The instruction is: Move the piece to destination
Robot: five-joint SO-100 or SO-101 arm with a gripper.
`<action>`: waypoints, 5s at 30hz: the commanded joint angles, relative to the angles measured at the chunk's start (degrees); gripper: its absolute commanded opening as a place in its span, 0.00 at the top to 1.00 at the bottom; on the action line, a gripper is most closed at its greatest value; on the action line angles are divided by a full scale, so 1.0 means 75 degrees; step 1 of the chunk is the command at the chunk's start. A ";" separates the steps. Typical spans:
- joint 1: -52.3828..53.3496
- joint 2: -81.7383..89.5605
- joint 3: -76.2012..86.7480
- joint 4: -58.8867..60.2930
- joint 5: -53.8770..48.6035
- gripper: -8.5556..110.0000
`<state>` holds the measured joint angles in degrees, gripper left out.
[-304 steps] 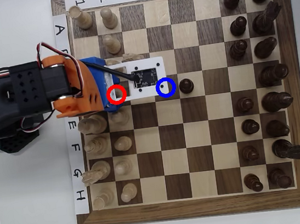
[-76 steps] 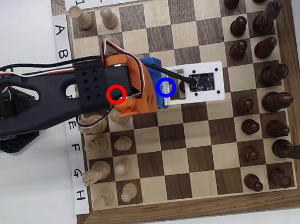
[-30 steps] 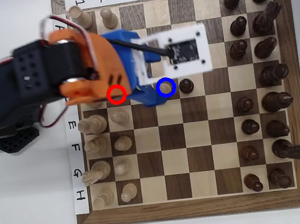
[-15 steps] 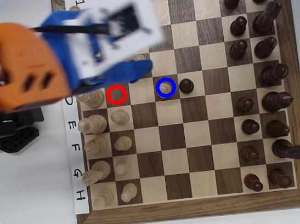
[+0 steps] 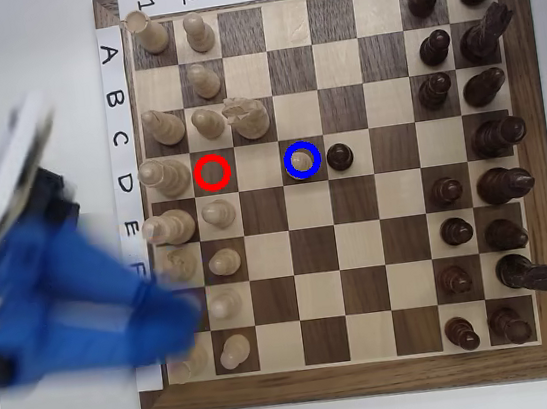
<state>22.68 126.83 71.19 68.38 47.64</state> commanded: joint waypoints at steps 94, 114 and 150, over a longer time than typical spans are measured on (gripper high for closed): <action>0.9480 0.9270 1.4402 -0.0855 -0.6938 0.93; 0.9563 0.9270 1.4402 -0.0855 -0.6855 0.93; 0.9727 0.9270 1.4402 -0.0844 -0.6645 0.93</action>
<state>95.19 192.92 179.47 62.14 -3.16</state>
